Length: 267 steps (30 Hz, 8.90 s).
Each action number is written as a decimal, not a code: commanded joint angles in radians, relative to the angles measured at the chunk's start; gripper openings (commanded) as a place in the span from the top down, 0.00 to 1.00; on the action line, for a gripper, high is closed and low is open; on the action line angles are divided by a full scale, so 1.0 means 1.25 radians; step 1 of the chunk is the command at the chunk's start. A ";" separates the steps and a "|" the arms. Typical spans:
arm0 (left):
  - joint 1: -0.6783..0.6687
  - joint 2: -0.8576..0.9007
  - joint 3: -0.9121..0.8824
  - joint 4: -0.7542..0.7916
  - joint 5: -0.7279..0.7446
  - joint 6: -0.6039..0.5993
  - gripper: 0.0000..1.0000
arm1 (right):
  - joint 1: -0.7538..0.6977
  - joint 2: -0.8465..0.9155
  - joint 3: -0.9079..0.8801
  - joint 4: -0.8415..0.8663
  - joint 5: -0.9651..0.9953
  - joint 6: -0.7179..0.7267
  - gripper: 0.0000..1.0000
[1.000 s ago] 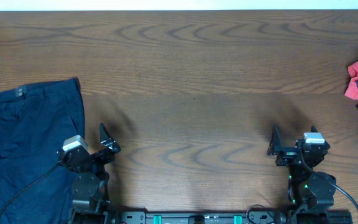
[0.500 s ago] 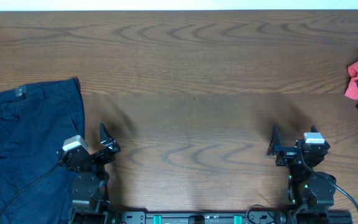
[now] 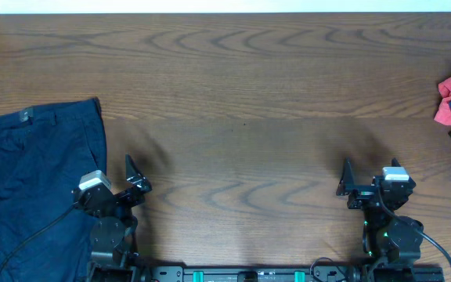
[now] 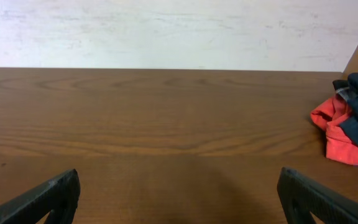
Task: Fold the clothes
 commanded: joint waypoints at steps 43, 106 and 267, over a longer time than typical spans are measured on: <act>0.005 -0.005 -0.023 -0.006 0.002 -0.007 0.02 | 0.008 -0.005 -0.008 0.000 0.008 0.011 0.01; 0.005 -0.005 -0.023 -0.006 0.002 -0.007 0.02 | 0.008 -0.005 -0.008 0.000 0.009 0.011 0.01; 0.350 1.285 0.711 -0.482 0.256 0.028 0.03 | 0.008 -0.005 -0.008 0.000 0.009 0.011 0.01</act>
